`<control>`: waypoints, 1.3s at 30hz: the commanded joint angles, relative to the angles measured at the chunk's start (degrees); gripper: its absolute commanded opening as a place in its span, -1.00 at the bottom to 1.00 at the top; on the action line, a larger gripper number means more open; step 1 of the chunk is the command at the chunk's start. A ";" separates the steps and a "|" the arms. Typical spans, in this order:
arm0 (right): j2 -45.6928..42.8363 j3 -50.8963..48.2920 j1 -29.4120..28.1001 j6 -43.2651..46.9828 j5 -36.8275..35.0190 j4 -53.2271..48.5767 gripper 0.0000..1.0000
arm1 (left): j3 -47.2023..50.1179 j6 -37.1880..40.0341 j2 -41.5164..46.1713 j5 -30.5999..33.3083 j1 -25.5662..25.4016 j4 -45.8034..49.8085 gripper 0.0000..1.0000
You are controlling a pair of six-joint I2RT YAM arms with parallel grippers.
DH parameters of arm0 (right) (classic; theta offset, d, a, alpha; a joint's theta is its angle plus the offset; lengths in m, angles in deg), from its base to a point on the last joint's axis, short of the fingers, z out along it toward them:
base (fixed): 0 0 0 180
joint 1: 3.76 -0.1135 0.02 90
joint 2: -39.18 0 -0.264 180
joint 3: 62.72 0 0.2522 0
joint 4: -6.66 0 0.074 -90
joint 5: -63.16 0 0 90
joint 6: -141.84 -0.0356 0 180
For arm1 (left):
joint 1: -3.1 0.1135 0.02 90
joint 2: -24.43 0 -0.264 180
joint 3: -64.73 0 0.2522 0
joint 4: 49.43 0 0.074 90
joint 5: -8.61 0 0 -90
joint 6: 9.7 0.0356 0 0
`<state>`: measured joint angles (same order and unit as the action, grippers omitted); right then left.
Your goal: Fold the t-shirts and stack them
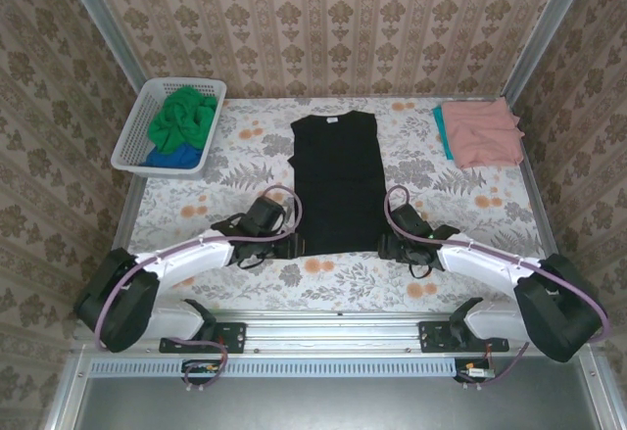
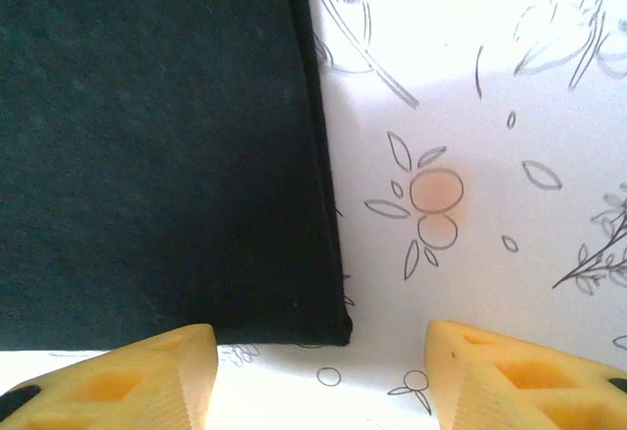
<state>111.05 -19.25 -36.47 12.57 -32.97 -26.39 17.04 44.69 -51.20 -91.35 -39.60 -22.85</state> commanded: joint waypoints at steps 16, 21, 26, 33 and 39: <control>6.32 2.77 -0.07 0.64 2.39 5.54 -0.12 | -2.97 -2.12 -11.44 2.06 -5.28 -6.58 -0.07; 7.48 5.27 -0.25 1.11 2.50 4.56 -0.15 | -5.18 -2.03 -12.51 0.47 -5.59 -7.16 -0.21; 7.53 7.24 -0.60 1.47 2.70 2.79 -0.19 | -6.36 -2.34 -11.56 0.83 -6.19 -6.36 -0.30; 7.49 8.42 -0.60 1.97 3.08 2.83 -0.26 | -7.68 -1.65 -9.56 2.69 -6.19 -4.03 -0.34; 9.99 8.12 -0.60 1.93 3.15 2.96 -0.28 | -8.23 -0.95 -10.46 3.19 -6.16 -3.12 -0.25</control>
<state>120.17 -11.92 -36.82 14.12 -30.94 -23.96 10.13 42.83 -60.86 -87.61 -45.59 -24.71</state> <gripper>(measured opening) 0.363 0.364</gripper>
